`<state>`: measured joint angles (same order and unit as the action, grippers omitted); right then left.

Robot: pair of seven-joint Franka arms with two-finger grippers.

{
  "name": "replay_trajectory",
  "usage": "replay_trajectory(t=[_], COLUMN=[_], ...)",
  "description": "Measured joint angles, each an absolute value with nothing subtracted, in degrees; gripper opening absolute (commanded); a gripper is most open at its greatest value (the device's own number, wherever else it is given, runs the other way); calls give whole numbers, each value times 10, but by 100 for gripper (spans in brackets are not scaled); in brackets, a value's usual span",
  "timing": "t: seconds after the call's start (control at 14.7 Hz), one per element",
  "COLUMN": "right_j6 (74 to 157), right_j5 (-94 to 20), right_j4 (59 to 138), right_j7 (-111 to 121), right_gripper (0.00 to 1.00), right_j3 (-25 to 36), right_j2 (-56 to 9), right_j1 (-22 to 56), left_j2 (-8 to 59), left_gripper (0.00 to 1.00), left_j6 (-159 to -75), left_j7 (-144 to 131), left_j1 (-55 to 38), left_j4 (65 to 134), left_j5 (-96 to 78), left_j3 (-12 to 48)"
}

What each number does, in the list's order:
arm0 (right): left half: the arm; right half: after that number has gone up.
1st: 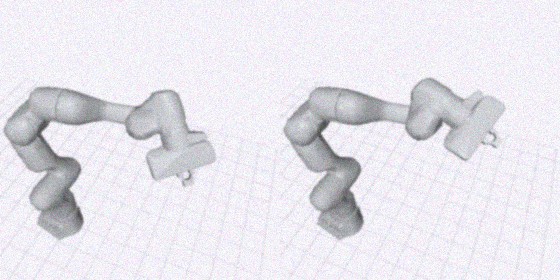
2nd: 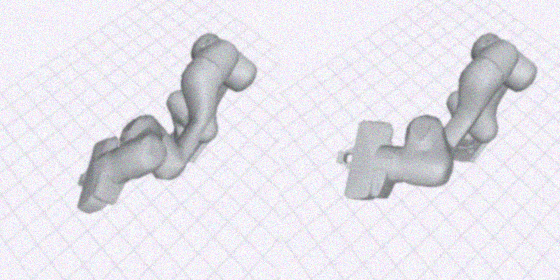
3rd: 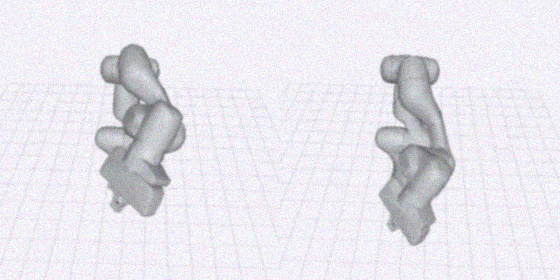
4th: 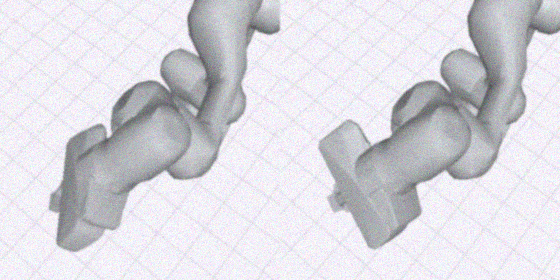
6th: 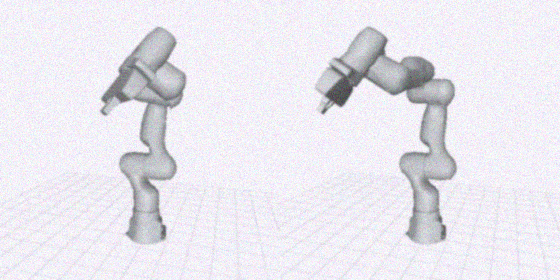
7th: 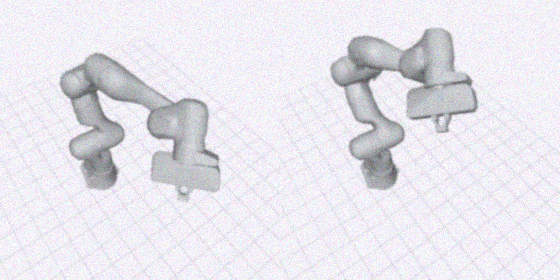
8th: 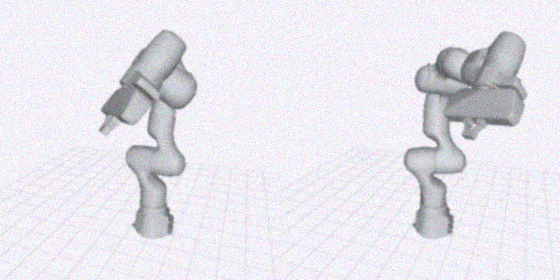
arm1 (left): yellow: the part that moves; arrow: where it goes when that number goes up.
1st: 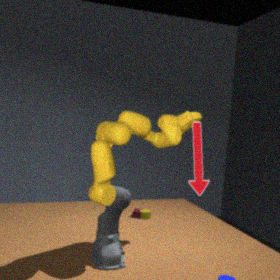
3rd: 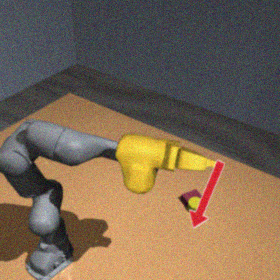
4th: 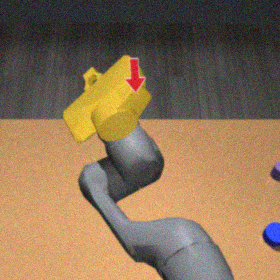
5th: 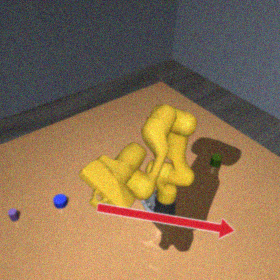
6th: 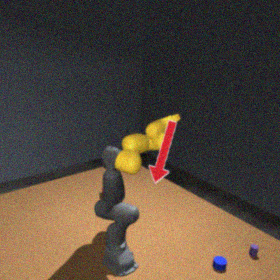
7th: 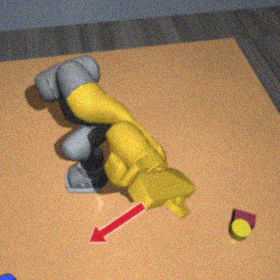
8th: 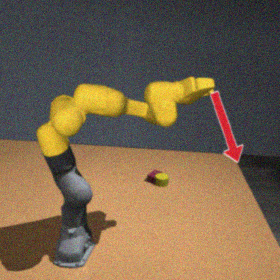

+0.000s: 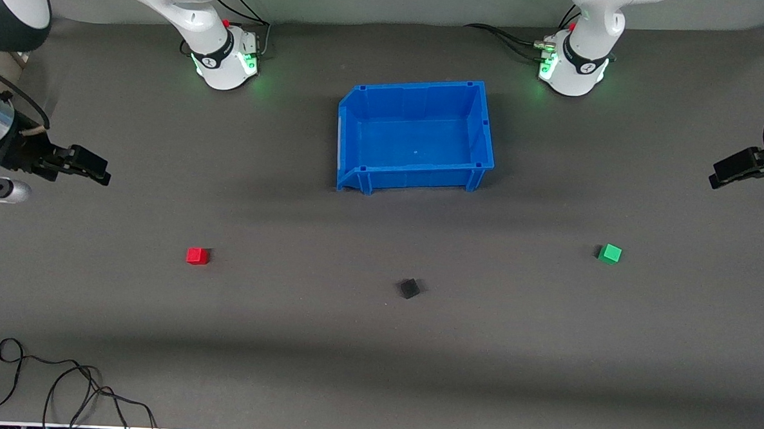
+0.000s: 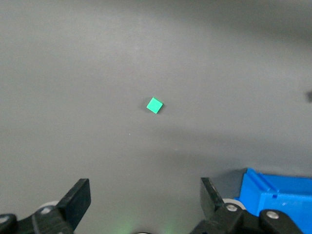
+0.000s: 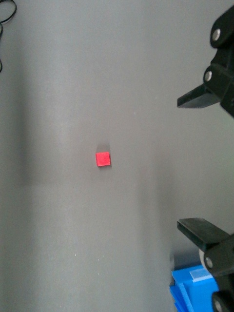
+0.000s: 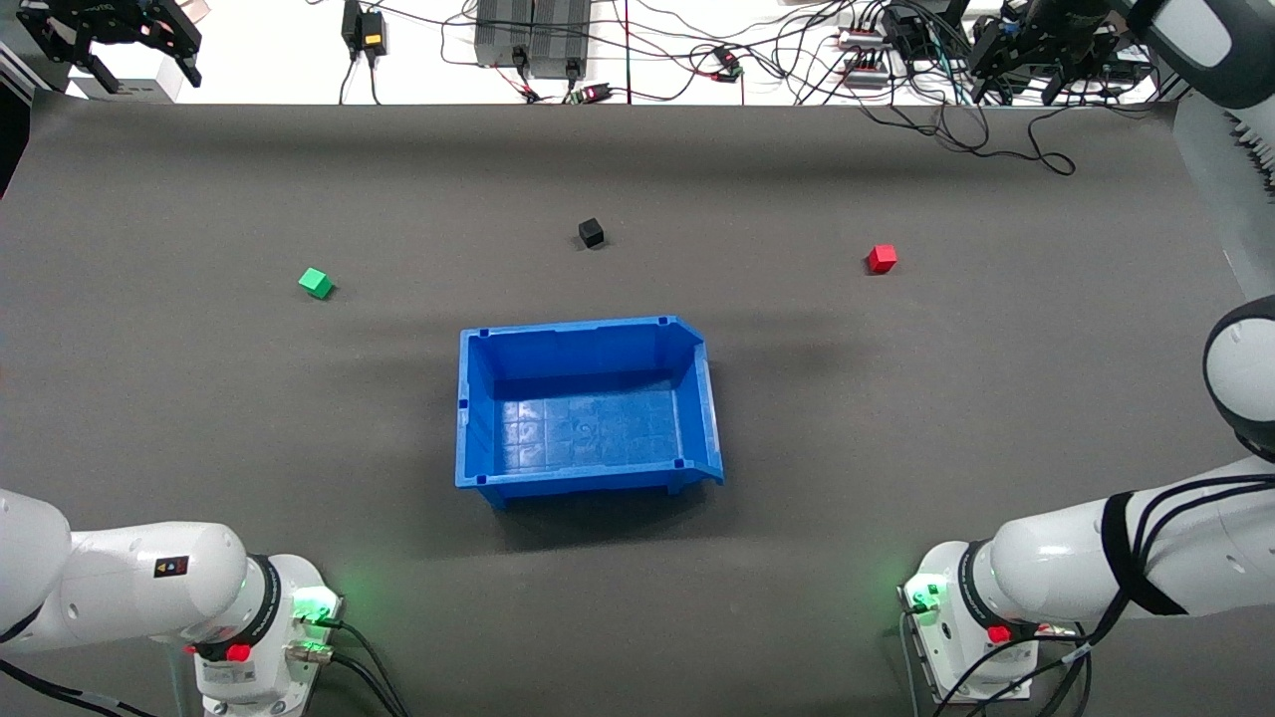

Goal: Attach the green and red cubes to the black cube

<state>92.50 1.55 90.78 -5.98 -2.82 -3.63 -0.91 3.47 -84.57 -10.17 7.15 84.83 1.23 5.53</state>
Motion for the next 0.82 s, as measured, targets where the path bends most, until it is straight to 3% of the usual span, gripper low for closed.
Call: replay_trajectory(t=[0.54,0.68,0.82], right_j6=[999,1020,1029], right_j5=[18,18,18], right_j4=[906,906,905], right_j7=[-57,-57,-57], right_gripper=[100,100,100], right_j3=[-27,-27,-27], right_j2=[-126,-149,-167], right_j1=[-9,-9,-9], left_j2=[81,83,84], left_gripper=[95,94,100], left_j6=[-884,-915,-976], left_j7=[-386,-461,-549], left_j1=[69,68,68], left_j4=[876,910,963], left_j5=[12,12,12], left_j3=[60,62,61])
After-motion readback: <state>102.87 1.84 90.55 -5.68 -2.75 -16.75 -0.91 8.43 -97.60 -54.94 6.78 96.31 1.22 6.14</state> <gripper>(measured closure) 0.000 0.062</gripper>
